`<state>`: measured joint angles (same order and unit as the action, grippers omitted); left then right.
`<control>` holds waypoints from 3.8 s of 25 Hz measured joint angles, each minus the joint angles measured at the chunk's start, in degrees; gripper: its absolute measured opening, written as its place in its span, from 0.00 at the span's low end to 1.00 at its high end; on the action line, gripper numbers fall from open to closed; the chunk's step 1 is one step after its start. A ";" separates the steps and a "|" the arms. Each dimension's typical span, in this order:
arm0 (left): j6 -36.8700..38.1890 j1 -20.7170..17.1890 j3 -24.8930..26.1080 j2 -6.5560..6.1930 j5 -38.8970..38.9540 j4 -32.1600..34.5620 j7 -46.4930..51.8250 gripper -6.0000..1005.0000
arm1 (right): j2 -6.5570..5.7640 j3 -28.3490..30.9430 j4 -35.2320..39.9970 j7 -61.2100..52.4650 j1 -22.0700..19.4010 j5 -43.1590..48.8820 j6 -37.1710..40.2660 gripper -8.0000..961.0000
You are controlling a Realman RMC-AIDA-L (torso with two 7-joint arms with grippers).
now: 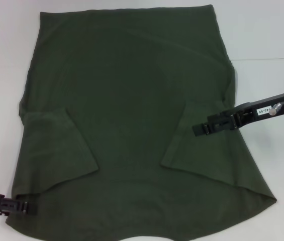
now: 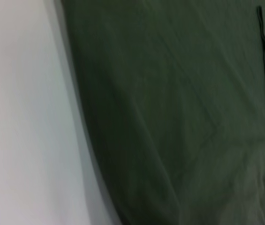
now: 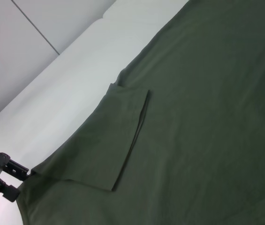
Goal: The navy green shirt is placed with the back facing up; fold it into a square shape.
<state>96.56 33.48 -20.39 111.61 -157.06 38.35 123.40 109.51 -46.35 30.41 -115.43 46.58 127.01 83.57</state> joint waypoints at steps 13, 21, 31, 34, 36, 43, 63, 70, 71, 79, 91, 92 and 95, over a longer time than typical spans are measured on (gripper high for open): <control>-0.29 1.25 -0.17 -0.14 0.01 -1.35 0.76 0.82 | 0.15 -0.14 0.00 0.07 0.09 0.01 -0.67 0.96; -0.69 1.47 -0.66 -0.25 -0.10 -1.35 0.84 0.70 | 0.17 0.02 0.00 0.03 0.34 -0.01 -0.84 0.96; -1.75 1.68 -1.65 -0.21 -0.26 -1.44 0.99 0.42 | 0.17 0.08 0.00 -0.13 0.70 -0.07 -1.34 0.96; -2.31 1.69 -1.72 -0.20 -0.34 -1.61 1.21 0.36 | 0.17 0.09 0.00 -0.15 0.75 -0.15 -1.45 0.96; -3.45 1.74 -2.43 -0.18 -0.44 -1.85 2.19 0.31 | 0.21 0.04 0.00 -0.15 0.74 -0.20 -1.53 0.96; -3.81 2.26 -3.61 -0.16 -0.46 -1.91 3.03 0.09 | 0.26 -0.15 -0.03 0.01 0.73 -0.21 -2.29 0.96; -3.56 3.19 -4.60 -0.73 -1.66 -1.77 2.89 0.04 | 0.84 -0.15 -0.09 -0.32 0.89 -0.10 -2.29 0.96; -3.40 3.43 -5.07 -0.60 -1.54 -1.88 2.90 0.04 | 0.99 0.08 -0.09 -0.40 1.02 -0.11 -2.28 0.96; -3.40 3.44 -5.08 -0.61 -1.54 -1.88 2.89 0.04 | 1.01 0.09 -0.09 -0.41 1.06 -0.11 -2.28 0.96; -3.40 3.50 -5.10 -0.66 -1.71 -1.88 3.02 0.22 | 1.06 -0.13 -0.09 -0.50 1.26 -0.10 -2.77 0.96; -4.56 3.66 -5.04 -0.79 -1.79 -1.80 2.49 0.15 | 1.13 -0.10 -0.09 -0.50 1.36 -0.01 -3.15 0.96; -4.51 3.69 -5.09 -0.79 -1.81 -1.81 2.50 0.14 | 1.14 -0.08 -0.09 -0.50 1.34 -0.01 -3.15 0.96; -4.43 3.80 -5.16 -0.79 -1.87 -1.87 2.51 0.09 | 1.14 -0.04 -0.09 -0.50 1.28 0.04 -3.16 0.96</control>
<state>92.14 37.28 -25.55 110.82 -158.93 36.48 125.91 110.65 -46.39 30.32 -115.93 47.85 127.06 80.41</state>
